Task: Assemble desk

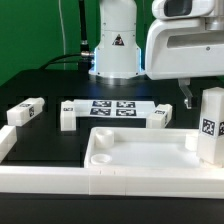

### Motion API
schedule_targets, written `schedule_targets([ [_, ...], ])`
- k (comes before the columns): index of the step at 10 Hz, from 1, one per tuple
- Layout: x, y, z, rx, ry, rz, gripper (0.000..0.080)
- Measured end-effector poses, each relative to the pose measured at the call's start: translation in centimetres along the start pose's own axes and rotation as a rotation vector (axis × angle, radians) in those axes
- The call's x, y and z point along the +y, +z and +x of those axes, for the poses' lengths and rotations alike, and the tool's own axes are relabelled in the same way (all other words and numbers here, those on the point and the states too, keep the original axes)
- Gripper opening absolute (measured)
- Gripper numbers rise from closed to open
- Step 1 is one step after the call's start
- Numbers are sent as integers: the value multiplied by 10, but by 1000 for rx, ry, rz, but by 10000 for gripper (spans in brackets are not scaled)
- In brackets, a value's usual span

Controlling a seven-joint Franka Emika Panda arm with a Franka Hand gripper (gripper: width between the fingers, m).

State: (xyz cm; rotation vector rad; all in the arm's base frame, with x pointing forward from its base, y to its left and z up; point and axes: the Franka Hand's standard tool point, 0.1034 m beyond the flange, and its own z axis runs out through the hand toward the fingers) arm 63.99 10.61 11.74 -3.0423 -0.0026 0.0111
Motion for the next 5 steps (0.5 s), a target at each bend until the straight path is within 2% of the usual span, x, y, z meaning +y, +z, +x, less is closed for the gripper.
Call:
schedule_targets([
  [2,0,2,0,11,-167,-21,649],
  [5,0,5,-1,18,-354,-34,649],
])
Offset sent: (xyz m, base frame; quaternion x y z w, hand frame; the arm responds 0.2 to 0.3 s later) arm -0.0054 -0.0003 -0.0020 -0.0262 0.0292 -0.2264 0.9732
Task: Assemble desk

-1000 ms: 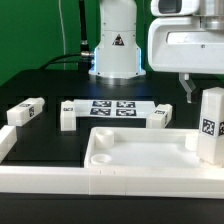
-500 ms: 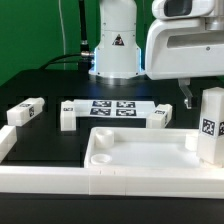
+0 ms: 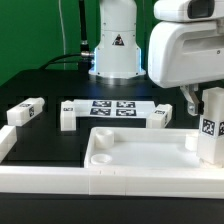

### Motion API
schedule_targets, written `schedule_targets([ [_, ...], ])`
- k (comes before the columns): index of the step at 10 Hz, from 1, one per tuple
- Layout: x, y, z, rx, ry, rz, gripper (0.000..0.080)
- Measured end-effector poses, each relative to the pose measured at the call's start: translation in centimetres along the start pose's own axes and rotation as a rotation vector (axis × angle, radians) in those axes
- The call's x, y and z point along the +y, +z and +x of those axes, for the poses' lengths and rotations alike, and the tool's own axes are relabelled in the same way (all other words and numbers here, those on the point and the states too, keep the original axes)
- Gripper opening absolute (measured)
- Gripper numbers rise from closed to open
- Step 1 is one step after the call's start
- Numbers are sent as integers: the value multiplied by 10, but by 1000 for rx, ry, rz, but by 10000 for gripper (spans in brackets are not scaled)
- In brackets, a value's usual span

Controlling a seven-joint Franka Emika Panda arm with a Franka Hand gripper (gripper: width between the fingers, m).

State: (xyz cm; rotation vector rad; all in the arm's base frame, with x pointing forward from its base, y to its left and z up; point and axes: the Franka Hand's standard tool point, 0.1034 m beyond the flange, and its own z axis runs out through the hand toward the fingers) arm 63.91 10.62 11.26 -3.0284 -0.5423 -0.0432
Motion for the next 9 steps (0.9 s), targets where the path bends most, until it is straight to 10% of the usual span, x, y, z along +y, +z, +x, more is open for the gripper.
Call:
schedule_targets([
  [3,1,0,0,0,-103,1,527],
  [5,2,0,0,0,-103,0,287],
  [9,2,0,0,0,-48,1,288],
])
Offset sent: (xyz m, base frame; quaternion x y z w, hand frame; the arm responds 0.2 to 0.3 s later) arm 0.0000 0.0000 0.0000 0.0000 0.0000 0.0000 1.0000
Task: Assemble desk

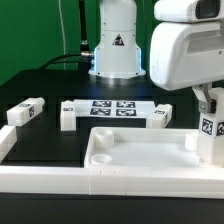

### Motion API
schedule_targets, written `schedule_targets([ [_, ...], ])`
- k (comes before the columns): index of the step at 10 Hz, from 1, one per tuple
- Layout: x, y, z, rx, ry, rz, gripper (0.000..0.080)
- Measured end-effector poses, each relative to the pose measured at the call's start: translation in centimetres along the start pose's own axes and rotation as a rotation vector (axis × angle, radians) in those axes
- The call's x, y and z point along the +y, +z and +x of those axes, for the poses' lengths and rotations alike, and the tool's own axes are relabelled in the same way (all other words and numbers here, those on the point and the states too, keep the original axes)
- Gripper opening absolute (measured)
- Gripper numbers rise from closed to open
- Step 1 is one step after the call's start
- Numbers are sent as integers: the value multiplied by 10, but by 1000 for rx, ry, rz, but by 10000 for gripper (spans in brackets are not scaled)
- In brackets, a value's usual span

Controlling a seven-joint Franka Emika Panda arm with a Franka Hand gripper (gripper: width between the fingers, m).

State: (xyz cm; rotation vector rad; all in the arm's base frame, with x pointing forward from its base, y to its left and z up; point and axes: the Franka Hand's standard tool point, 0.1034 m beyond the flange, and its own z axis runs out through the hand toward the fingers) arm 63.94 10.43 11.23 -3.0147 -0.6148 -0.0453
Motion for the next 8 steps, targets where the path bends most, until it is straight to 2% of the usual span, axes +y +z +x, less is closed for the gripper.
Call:
schedule_targets([
  [5,1,0,0,0,333,1,290],
  [7,3,1,-2,15,539,19,290],
  [8,3,1,-3,20,675,19,290],
])
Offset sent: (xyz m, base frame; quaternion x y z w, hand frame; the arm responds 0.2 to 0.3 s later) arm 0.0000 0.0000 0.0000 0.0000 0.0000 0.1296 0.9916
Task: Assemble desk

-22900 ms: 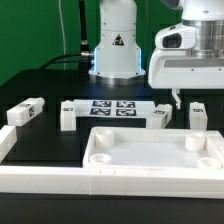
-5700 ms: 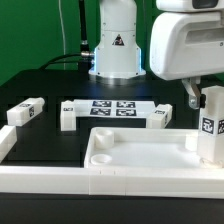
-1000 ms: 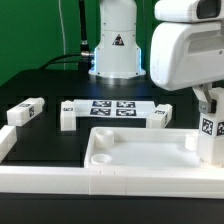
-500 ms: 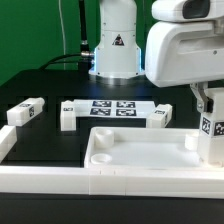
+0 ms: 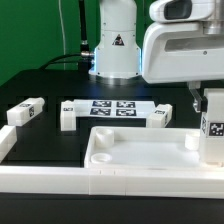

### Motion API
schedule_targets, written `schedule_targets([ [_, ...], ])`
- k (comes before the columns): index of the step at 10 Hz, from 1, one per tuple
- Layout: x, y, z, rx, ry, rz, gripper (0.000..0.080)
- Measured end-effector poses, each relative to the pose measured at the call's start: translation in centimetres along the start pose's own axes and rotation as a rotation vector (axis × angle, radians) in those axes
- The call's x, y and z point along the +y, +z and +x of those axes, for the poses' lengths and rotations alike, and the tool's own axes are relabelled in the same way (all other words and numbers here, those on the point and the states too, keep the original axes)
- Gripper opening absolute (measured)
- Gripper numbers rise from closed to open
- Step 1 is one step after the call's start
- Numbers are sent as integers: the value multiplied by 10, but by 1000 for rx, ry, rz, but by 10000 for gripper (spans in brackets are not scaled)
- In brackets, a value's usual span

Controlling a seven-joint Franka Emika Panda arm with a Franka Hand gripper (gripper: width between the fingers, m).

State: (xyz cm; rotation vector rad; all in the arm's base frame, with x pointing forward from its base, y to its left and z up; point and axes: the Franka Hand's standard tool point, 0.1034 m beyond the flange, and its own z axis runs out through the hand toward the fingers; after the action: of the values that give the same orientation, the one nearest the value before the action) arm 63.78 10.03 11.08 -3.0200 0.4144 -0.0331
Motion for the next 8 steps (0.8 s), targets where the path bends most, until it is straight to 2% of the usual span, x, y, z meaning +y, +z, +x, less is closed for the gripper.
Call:
schedule_targets([
  [2,1,0,-1,-1,205,0,290],
  [4,2,1,0,-9,400,13,290],
  [8,2,1,-1,-26,692,21,290],
])
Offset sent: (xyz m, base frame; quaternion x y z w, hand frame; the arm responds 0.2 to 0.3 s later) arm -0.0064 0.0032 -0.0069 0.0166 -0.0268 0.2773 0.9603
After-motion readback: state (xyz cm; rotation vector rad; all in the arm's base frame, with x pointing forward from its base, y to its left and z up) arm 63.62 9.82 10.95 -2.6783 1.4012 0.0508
